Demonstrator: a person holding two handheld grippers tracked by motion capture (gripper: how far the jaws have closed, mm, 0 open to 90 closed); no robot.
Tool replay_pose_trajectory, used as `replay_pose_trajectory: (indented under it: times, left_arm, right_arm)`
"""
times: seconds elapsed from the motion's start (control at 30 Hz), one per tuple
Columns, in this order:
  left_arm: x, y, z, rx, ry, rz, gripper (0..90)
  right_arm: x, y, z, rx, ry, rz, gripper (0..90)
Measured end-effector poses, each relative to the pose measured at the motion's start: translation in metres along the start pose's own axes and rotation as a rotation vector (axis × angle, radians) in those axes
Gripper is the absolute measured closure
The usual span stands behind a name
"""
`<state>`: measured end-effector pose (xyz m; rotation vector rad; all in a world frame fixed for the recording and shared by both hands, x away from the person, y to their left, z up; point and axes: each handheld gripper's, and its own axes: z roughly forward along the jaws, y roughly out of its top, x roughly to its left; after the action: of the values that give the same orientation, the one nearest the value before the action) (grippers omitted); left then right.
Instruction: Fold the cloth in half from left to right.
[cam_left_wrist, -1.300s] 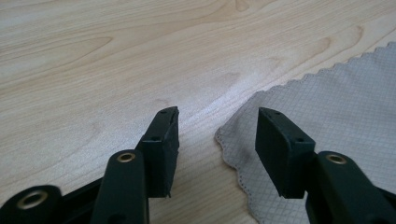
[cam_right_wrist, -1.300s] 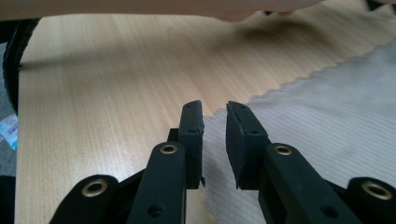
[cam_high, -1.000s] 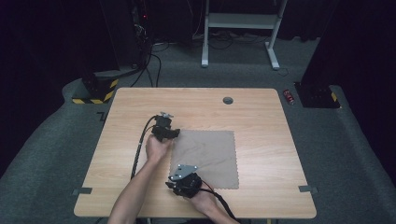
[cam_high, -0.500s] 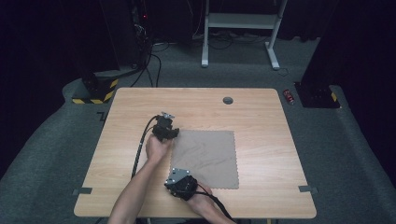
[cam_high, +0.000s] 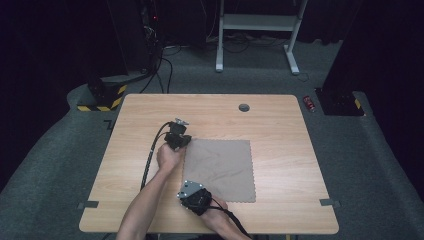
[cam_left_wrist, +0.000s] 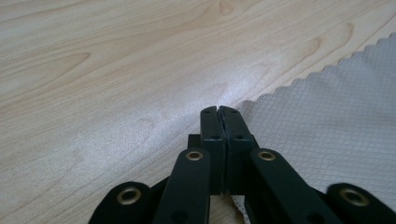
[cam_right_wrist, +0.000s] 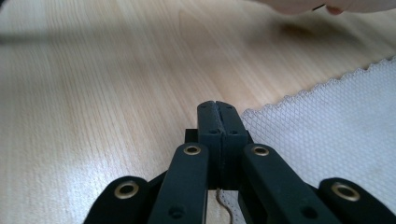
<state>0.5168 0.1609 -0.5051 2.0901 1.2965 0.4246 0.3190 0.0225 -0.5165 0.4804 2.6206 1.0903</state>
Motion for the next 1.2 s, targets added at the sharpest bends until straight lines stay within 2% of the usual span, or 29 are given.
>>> replay_pose_trajectory:
  times: [0.13,0.27,0.63,1.07,1.2]
  left_arm:
    - [0.002,0.001,-0.005,-0.018,-0.015,-0.019,89.3]
    - [0.006,0.002,-0.01,-0.029,-0.013,-0.022,89.3]
    - [0.021,-0.002,-0.021,-0.024,-0.016,-0.034,89.3]
    - [0.046,-0.009,-0.056,-0.047,0.006,-0.063,89.4]
    - [0.042,-0.007,-0.052,-0.048,0.005,-0.061,89.3]
  right_arm:
    - [-0.001,0.003,-0.005,-0.012,0.001,0.003,90.0]
    - [0.0,0.007,-0.008,-0.025,-0.002,0.002,90.0]
    - [0.001,0.017,-0.01,-0.05,0.029,0.013,90.0]
    - [0.011,0.045,-0.009,-0.113,0.082,-0.003,90.0]
    - [0.008,0.042,-0.013,-0.126,0.08,0.009,90.0]
